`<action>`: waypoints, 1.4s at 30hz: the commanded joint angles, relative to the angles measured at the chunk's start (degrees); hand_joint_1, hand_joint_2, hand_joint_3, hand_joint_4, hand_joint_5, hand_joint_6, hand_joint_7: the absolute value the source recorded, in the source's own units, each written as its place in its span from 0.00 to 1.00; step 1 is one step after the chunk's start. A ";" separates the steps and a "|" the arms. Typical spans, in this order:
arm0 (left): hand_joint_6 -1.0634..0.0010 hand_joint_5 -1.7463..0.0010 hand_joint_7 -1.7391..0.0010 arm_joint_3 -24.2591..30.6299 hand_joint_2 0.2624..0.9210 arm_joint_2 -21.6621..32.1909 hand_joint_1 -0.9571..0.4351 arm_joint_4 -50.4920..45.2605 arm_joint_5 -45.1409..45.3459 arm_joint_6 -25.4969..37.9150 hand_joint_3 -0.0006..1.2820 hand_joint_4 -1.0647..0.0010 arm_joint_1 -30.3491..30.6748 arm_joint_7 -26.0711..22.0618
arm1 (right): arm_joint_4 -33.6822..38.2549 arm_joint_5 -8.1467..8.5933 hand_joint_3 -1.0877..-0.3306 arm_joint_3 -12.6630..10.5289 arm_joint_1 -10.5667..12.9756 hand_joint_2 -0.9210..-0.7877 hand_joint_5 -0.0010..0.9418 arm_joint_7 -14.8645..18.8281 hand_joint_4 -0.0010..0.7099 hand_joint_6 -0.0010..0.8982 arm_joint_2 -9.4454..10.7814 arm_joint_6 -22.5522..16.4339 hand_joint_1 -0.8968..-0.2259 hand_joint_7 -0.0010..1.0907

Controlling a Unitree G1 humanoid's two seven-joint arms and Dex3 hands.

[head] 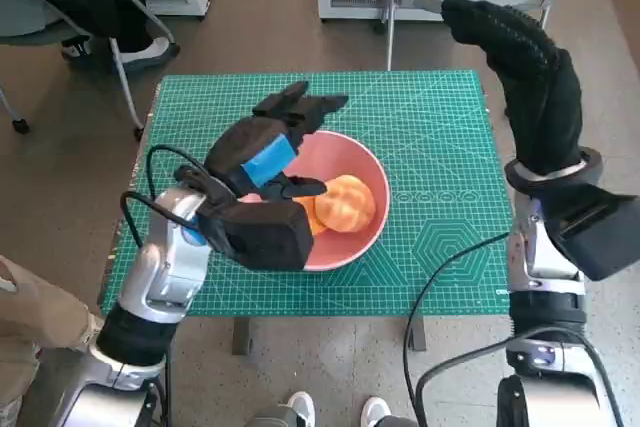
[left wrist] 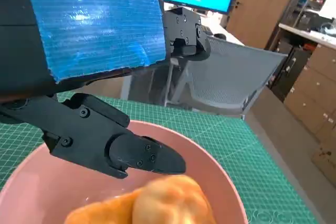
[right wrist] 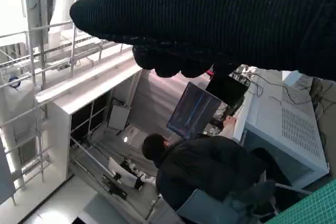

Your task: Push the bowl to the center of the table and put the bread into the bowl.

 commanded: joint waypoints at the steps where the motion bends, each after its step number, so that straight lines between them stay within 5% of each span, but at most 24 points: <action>1: 1.00 1.00 0.78 0.63 1.00 0.57 0.17 -1.13 -1.00 -0.29 0.15 1.00 1.01 -0.32 | -0.17 -0.18 0.41 0.28 1.13 0.00 0.00 -0.12 0.29 0.00 -0.03 0.85 0.40 0.42; 21: 0.98 1.00 0.78 10.00 1.00 2.11 0.16 -1.61 -14.25 -7.84 0.26 1.00 2.15 0.25 | -0.98 0.34 0.41 0.52 1.16 0.00 0.00 0.05 0.29 0.00 0.24 1.84 0.39 0.42; 32: 0.97 1.00 0.79 10.35 1.00 2.28 0.16 -1.31 -15.10 -8.78 0.28 1.00 2.25 0.15 | -1.25 0.34 0.41 0.54 1.25 0.00 0.00 0.02 0.29 0.00 0.26 2.03 0.39 0.42; 36: 0.91 1.00 0.83 21.69 1.00 -3.56 0.16 0.58 -32.50 -19.74 0.37 0.97 2.76 2.96 | -3.24 -0.06 0.43 0.54 -0.19 0.00 0.00 -1.19 0.29 0.01 0.19 3.98 0.35 0.43; 42: 0.88 1.00 0.87 23.18 1.00 -5.03 0.15 0.69 -36.83 -21.80 0.43 0.95 2.61 2.95 | -3.79 -0.27 0.44 0.60 -0.48 0.00 0.01 -1.68 0.30 0.03 0.26 4.69 0.31 0.43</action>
